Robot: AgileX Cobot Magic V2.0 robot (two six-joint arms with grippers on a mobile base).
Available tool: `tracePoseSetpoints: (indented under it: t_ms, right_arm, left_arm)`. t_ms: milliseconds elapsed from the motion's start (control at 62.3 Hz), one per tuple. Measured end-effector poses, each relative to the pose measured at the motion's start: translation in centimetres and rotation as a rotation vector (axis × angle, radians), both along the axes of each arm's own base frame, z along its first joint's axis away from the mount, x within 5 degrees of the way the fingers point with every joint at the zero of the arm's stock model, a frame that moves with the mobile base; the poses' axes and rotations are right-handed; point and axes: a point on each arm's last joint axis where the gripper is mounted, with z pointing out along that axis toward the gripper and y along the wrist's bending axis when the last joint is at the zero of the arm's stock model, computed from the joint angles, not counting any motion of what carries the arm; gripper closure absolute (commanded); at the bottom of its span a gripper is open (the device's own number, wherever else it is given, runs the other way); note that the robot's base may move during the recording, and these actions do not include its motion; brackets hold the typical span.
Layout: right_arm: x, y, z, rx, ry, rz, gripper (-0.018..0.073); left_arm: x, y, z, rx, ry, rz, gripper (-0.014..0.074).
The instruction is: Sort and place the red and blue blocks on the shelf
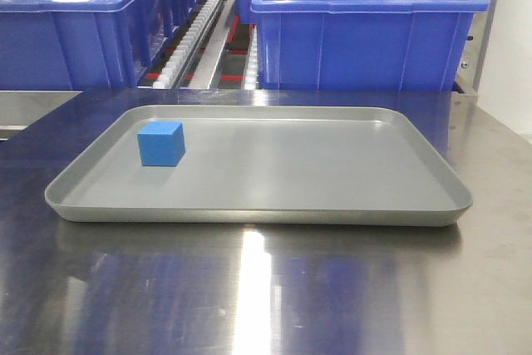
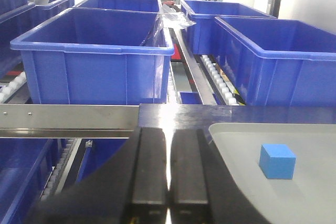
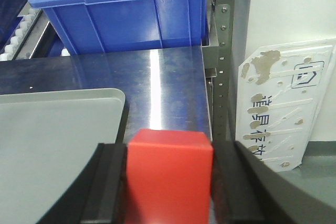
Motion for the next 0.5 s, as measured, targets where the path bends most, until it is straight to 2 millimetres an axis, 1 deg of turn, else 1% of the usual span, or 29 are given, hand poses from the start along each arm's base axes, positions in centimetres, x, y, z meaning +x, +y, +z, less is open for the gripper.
tracePoseSetpoints:
  t_ms: [498]
  right_arm:
    - [0.00,0.00,-0.02,0.000,0.002,0.000,0.0510]
  left_arm:
    - [0.00,0.00,0.00,0.000,0.000,0.000,0.0473]
